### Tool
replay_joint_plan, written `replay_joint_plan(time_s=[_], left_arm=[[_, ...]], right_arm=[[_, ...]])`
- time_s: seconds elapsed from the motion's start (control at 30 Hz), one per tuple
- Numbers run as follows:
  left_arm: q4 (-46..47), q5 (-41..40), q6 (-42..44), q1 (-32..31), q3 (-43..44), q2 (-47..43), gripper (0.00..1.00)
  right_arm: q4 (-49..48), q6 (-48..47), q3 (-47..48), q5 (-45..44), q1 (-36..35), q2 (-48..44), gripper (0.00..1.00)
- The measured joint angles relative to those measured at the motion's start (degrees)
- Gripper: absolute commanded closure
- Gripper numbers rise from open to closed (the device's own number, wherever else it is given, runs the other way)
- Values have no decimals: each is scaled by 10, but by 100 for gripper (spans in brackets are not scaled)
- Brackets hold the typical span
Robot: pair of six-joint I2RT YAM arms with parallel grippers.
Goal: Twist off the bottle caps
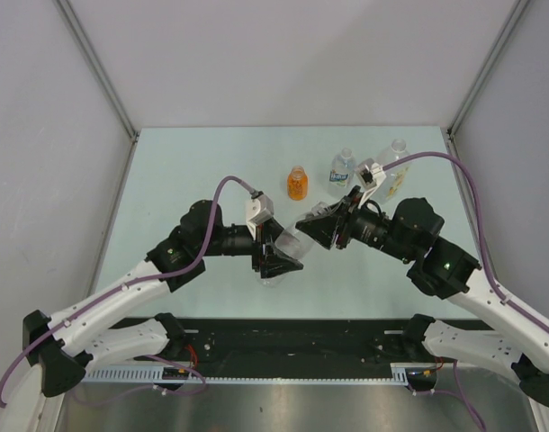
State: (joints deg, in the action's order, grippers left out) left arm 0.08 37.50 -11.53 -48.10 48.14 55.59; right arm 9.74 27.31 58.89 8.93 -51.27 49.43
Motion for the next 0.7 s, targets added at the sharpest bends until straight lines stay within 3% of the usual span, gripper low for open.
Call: replay_joint_plan(time_s=[0.1, 0.13, 0.17, 0.23, 0.33, 0.5, 0.7], left_arm=[[-4, -3, 2, -1, 0, -3, 40], [-3, -5, 2, -1, 1, -4, 56], [-3, -7, 2, -1, 1, -5, 61], [-3, -11, 6, -2, 2, -7, 74], [-8, -14, 11, -3, 3, -8, 83], [-11, -14, 15, -3, 3, -12, 84], [-11, -13, 15, -3, 3, -13, 80]], right_arm=[[0, -1, 0, -1, 0, -4, 83], [0, -1, 0, -2, 0, -5, 69], [0, -2, 0, -3, 0, -7, 56], [0, -2, 0, -3, -1, -9, 41], [-2, 0, 0, -5, -2, -10, 30], [-2, 1, 0, -14, -2, -21, 27], [-1, 1, 10, -34, -2, -28, 33]])
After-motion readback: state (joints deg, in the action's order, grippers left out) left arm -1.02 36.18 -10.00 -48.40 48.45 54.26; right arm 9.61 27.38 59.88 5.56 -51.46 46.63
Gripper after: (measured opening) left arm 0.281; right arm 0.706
